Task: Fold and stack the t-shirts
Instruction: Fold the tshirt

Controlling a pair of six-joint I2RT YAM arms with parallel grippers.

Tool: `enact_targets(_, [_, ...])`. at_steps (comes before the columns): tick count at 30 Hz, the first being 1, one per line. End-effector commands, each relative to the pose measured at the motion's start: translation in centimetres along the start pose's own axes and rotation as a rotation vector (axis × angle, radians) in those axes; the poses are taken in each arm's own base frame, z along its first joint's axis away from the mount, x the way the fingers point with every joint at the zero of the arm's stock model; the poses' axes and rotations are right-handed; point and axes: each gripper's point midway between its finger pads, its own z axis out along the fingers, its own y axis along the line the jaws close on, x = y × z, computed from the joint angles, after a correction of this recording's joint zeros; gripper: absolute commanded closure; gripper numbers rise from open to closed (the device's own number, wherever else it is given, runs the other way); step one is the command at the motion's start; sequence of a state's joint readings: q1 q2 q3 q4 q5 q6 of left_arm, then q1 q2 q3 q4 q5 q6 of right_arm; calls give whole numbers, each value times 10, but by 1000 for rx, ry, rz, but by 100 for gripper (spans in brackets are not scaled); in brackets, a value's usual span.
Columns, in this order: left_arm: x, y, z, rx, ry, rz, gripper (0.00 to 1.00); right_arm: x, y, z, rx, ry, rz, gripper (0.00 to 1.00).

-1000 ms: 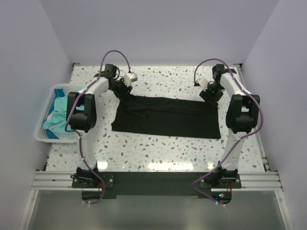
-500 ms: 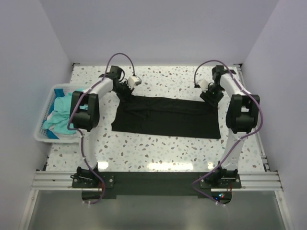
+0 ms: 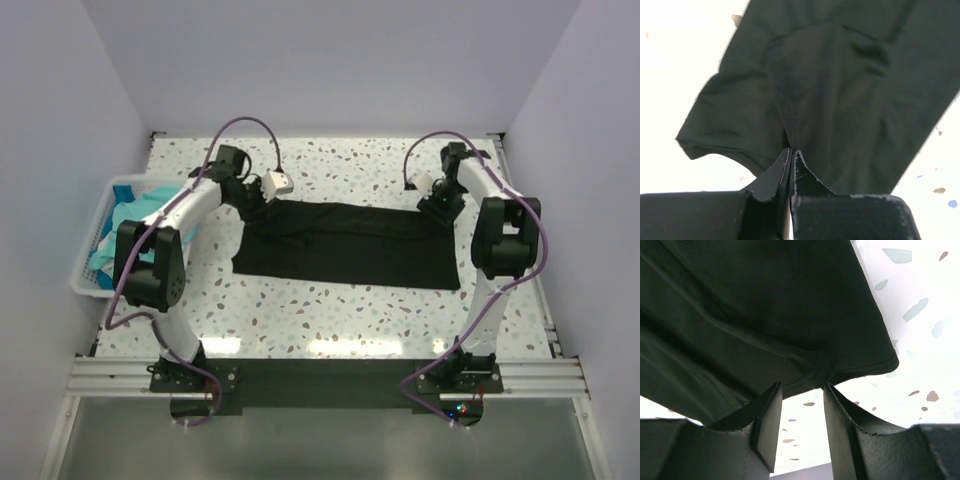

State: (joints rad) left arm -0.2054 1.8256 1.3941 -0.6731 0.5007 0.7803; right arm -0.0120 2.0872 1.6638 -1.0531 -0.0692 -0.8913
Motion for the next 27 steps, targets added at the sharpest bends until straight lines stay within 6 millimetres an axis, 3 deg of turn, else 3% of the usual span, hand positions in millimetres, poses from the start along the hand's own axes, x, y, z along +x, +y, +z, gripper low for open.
enact_targets(1, [17, -27, 0, 56, 35, 134, 100, -3, -2, -29, 58, -28, -34, 58])
enact_targets(4, [36, -46, 0, 75, 72, 223, 100, -2, -2, -33, 61, -27, -39, 58])
enact_targets(5, [34, -44, -3, 47, 73, 285, 98, -3, -2, -35, 64, -33, -39, 58])
enact_targets(6, [45, -52, 0, 57, 90, 297, 89, -4, -2, -35, 63, -38, -37, 58])
enact_targets(7, [46, -54, 0, 54, 88, 319, 77, -5, -2, -36, 61, -40, -35, 58])
enact_targets(10, [39, -62, -3, 61, 58, 373, 66, -7, -1, -37, 52, -46, -25, 57])
enact_targets(12, [26, -62, -6, 58, 13, 338, 64, -9, -3, -39, 60, -53, -12, 58])
enact_targets(16, [-4, -34, -10, 15, -75, 153, 58, -15, -7, -37, 66, -70, 27, 58])
enact_targets(18, [-16, -17, -2, 11, -77, 47, 55, -29, -3, -33, 66, -77, 23, 58])
enact_targets(23, [-18, 0, 28, 45, -48, -157, 43, -36, -1, -21, 62, -58, 30, 56])
enact_targets(27, [-21, 10, 43, 48, -47, -244, 40, -33, -2, -2, 58, -16, 27, 54])
